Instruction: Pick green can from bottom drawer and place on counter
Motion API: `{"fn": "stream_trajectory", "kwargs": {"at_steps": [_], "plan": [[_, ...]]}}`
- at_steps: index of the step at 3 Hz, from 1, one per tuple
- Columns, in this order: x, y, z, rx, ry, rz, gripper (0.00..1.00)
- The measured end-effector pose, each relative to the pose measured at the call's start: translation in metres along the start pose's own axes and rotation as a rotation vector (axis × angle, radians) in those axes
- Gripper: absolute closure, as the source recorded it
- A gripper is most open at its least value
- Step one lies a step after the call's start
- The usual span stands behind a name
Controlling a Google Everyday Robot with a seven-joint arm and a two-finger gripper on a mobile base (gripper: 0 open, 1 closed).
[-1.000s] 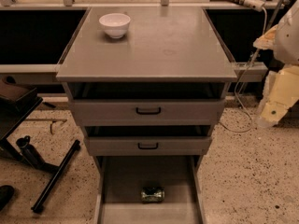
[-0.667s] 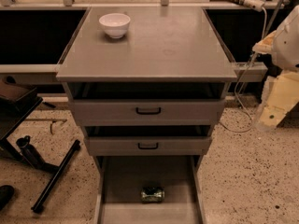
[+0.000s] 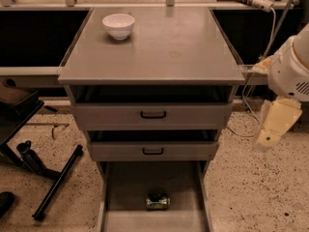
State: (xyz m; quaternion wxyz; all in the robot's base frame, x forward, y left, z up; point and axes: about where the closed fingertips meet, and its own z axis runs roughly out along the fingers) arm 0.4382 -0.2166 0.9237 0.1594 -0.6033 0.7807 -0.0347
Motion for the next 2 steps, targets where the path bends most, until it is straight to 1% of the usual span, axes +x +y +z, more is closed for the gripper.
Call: {"fn": "stream_trajectory", "kwargs": {"at_steps": [2], "plan": [[0.0036, 0.0044, 0.0167, 0.0, 0.0, 0.0, 0.0]]}}
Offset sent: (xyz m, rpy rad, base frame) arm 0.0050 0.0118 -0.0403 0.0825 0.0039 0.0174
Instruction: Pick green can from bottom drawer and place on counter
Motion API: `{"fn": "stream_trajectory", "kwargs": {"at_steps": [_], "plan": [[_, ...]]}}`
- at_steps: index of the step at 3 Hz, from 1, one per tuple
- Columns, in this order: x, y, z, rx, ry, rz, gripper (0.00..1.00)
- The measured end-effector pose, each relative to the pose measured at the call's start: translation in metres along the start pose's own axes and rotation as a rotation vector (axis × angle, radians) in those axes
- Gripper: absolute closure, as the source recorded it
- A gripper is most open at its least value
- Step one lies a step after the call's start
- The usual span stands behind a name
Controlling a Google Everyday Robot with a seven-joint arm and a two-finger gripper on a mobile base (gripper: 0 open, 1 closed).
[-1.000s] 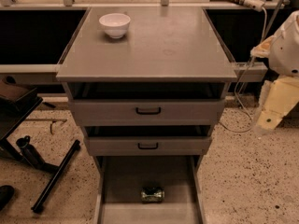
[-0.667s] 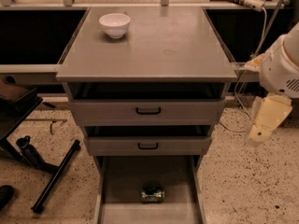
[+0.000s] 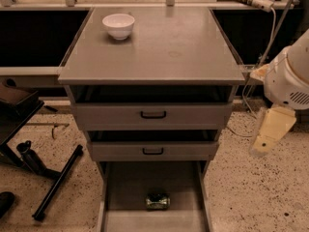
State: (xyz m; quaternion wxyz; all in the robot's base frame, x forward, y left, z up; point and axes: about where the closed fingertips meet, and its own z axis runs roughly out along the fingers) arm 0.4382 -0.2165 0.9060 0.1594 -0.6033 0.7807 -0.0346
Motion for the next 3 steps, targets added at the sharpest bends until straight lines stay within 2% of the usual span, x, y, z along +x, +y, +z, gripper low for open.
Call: {"fn": "stream_trajectory", "kwargs": {"at_steps": [1, 2, 3], "plan": [[0.002, 0.002, 0.008, 0.0, 0.0, 0.0, 0.0], [0.013, 0.015, 0.058, 0.0, 0.0, 0.0, 0.0], [0.014, 0.017, 0.066, 0.0, 0.0, 0.0, 0.0]]}}
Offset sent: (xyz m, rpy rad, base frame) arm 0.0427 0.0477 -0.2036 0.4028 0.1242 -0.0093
